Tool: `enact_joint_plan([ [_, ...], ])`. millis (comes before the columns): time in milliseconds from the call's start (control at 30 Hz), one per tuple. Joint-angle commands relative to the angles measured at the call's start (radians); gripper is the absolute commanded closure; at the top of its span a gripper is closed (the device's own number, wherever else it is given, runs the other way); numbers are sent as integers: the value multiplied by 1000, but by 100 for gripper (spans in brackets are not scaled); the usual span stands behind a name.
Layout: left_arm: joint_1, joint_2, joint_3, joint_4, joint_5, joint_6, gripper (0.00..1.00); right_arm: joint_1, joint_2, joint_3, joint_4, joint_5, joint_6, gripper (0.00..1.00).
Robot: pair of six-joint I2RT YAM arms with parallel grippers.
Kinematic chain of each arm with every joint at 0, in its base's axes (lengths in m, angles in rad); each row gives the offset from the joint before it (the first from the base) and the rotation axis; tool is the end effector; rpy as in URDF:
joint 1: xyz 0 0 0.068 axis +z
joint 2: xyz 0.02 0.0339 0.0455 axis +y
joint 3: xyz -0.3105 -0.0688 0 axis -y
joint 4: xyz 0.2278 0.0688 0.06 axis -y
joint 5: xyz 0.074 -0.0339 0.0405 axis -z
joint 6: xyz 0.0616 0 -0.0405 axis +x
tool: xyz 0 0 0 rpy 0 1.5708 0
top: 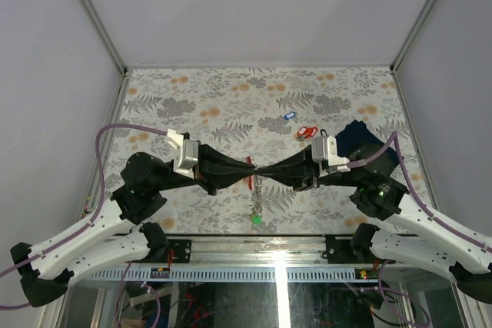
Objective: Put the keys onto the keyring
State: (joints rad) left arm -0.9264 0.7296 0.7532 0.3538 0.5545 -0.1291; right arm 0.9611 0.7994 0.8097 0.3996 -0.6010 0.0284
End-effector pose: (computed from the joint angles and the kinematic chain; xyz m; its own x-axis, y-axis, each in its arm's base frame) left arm 0.0536 -0.1253 0.4324 0.0942 -0.3075 -0.9469 0.9941 0.0805 0.0727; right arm 0.0546 0.1390 0.4482 0.2005 0.3279 -0.9232 -0.9792 0.0378 -0.1992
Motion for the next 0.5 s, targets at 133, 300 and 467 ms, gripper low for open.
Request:
enact_joint_plan([
  [133, 2, -7, 143, -177, 41, 133, 69, 3, -13, 207, -391, -11, -450, 100],
  [300, 2, -18, 195, -329, 13, 205, 66, 4, -35, 243, -492, -6, -687, 100],
  [467, 0, -14, 241, -426, -22, 252, 65, 4, -41, 268, -546, -19, -836, 100],
])
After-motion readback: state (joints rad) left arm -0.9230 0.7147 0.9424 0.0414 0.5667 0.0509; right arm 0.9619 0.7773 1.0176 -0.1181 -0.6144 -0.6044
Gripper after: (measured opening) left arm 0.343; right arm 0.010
